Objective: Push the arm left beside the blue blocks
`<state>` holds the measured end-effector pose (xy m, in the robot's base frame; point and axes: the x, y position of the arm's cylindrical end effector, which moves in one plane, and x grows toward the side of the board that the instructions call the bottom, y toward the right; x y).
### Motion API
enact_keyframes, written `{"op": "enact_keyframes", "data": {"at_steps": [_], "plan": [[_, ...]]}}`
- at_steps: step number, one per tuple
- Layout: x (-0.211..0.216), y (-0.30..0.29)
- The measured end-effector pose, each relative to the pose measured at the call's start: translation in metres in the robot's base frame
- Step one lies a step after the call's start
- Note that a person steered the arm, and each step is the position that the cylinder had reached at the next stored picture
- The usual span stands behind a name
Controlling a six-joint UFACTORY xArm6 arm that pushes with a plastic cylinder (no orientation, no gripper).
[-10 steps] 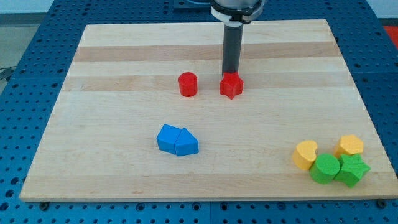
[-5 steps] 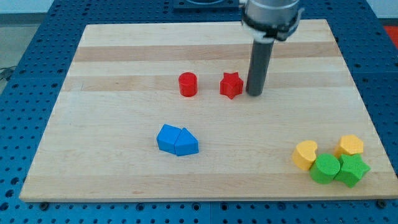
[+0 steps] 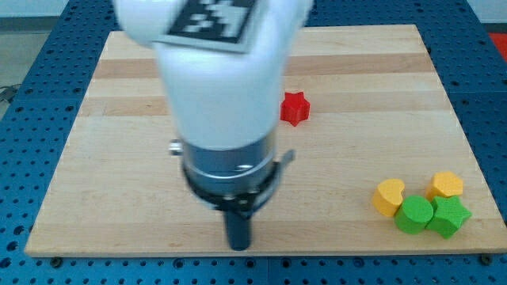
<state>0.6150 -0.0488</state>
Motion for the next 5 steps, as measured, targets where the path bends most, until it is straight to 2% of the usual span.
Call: {"op": "enact_keyframes", "data": {"at_steps": [1,2,3,5], "plan": [[-0.012,-0.057],[-0.038,-0.09],[-0.089,-0.068],[-0.098,-0.065]]}}
